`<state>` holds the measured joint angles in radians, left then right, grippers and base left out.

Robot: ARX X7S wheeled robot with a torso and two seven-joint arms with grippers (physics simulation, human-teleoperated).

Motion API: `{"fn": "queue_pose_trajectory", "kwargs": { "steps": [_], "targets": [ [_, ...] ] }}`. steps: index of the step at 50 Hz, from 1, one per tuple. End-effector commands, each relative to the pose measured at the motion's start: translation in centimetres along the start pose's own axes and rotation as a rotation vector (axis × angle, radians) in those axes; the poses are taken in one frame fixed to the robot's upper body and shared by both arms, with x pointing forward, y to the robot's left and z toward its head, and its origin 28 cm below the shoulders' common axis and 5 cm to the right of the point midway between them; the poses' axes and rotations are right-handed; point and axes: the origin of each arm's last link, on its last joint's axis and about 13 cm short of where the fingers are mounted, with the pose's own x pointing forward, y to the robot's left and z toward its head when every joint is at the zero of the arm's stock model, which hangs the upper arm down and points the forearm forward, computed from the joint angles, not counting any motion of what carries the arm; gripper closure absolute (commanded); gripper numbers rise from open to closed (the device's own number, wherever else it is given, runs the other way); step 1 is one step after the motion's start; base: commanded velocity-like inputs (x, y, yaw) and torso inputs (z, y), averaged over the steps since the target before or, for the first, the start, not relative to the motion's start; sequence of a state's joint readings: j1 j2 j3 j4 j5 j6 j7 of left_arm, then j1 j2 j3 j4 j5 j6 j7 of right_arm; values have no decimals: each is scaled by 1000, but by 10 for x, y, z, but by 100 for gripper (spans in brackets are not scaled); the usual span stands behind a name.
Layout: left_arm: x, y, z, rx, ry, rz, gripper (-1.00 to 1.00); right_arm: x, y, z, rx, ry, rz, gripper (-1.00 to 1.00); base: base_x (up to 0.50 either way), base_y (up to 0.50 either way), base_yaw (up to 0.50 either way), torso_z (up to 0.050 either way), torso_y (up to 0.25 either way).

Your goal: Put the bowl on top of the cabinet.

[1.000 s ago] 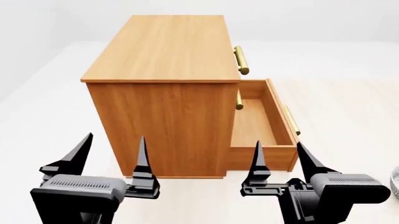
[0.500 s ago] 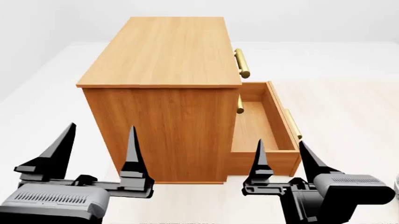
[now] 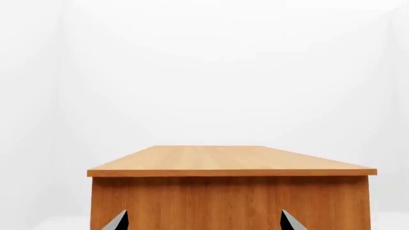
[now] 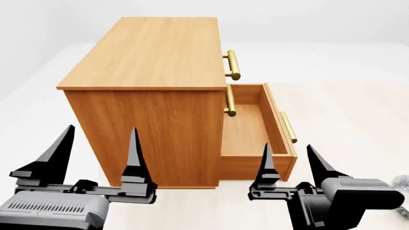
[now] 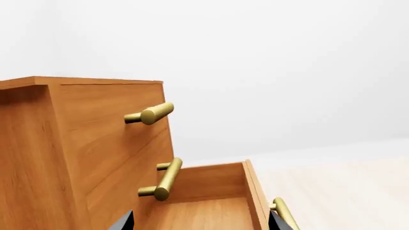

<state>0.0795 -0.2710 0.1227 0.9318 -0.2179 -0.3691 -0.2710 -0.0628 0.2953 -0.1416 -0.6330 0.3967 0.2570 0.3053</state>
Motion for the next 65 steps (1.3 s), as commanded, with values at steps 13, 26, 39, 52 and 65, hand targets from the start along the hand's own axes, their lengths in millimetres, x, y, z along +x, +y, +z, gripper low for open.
{"fn": "queue_pose_trajectory", "kwargs": {
  "steps": [13, 26, 39, 52, 65],
  "targets": [
    [0, 0, 1, 1, -5, 4, -100, -1, 1, -1, 8, -10, 7, -100, 154, 0, 0, 0, 0],
    [0, 0, 2, -1, -9, 6, -100, 9, -4, 5, -38, 33, -75, -100, 61, 0, 0, 0, 0],
    [0, 1, 2, -2, -11, 8, -100, 18, -17, 16, -104, 24, -133, -100, 0, 0, 0, 0, 0],
    [0, 2, 6, -3, -20, 18, -100, 32, -33, 36, -173, 26, -214, -100, 0, 0, 0, 0, 0],
    [-6, 3, -1, -4, -36, 22, -100, 41, -56, 55, -221, 41, -337, -100, 0, 0, 0, 0, 0]
  ]
}}
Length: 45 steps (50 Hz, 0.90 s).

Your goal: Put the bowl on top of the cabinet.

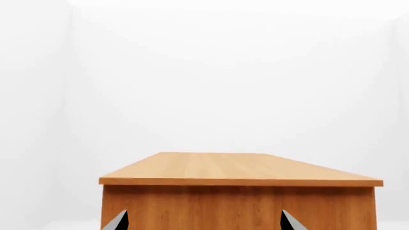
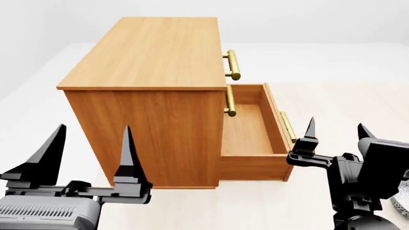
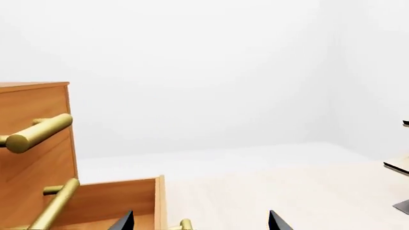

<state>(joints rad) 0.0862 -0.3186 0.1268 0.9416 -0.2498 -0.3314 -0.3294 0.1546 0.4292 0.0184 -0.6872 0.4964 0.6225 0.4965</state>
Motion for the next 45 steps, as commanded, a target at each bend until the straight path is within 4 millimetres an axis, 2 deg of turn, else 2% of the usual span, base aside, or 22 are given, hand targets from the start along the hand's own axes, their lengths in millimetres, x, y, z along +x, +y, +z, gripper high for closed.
{"fn": "queue_pose_trajectory", "kwargs": {
  "steps": [1, 7, 32, 45],
  "targets": [
    [-4, 1, -4, -1, -12, 3, -100, 11, -21, 15, -44, 17, -108, -100, 0, 0, 0, 0, 0],
    [-4, 1, -3, -1, -15, 2, -100, 15, -32, 24, -62, 27, -175, -100, 0, 0, 0, 0, 0],
    [-4, 0, -2, -2, -16, 3, -100, 42, -66, 29, -150, 158, -340, -100, 0, 0, 0, 0, 0],
    [-4, 0, -4, -3, -14, 3, -100, 49, -76, 21, -175, 201, -376, -100, 0, 0, 0, 0, 0]
  ]
}}
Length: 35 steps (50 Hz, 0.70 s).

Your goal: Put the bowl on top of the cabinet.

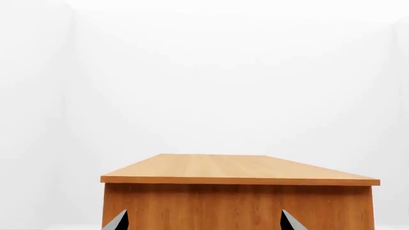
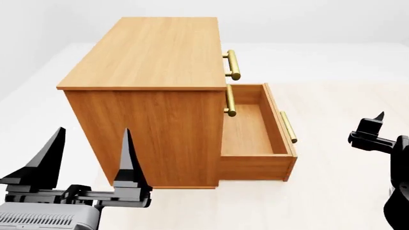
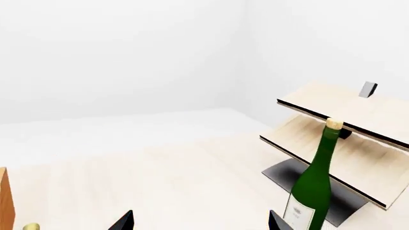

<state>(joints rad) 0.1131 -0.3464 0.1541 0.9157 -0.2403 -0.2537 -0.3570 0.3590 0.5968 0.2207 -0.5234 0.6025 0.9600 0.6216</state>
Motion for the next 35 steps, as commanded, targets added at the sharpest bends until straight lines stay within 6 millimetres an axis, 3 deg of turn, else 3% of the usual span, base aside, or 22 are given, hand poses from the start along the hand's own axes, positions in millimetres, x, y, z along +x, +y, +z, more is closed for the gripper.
{"fn": "queue_pose_trajectory", "kwargs": {
  "steps": [1, 26, 35],
  "targets": [
    [0, 0, -1, 0, 1, 2, -100, 11, -7, -3, -33, 39, -40, -100, 0, 0, 0, 0, 0],
    [-1, -1, 0, 1, -2, -3, -100, 34, -26, -18, -67, 124, -124, -100, 0, 0, 0, 0, 0],
    [0, -1, 0, 2, -2, -4, -100, 40, -22, -29, -75, 163, -133, -100, 0, 0, 0, 0, 0]
  ]
}}
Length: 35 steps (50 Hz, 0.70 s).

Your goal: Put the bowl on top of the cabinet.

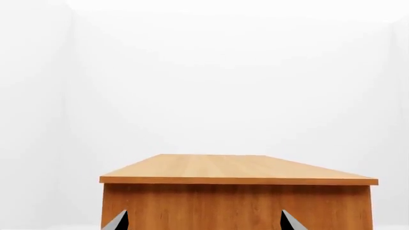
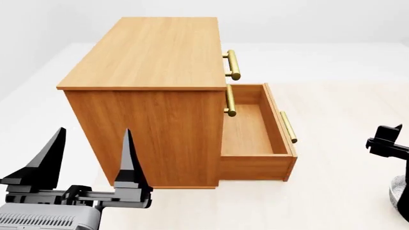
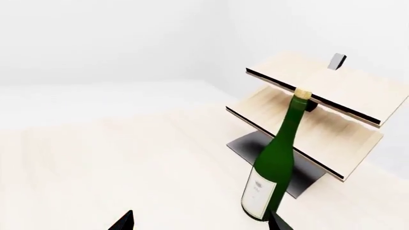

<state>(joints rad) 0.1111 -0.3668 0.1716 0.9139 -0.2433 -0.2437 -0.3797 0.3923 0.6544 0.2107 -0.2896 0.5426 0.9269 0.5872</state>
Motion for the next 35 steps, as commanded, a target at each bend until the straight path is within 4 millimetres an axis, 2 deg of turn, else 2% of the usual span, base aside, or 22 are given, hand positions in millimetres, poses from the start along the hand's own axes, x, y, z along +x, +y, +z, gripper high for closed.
{"fn": "queue_pose_trajectory", "kwargs": {
  "steps": [1, 9, 35],
  "targets": [
    [0, 0, 0, 1, 0, -2, -100, 10, 2, -11, -9, 46, -23, -100, 0, 0, 0, 0, 0],
    [0, 0, 0, 0, 1, -1, -100, 16, 5, -18, -1, 98, -24, -100, 0, 0, 0, 0, 0],
    [0, -1, -1, -2, 2, -3, -100, 21, 16, -23, 23, 216, 21, -100, 0, 0, 0, 0, 0]
  ]
}}
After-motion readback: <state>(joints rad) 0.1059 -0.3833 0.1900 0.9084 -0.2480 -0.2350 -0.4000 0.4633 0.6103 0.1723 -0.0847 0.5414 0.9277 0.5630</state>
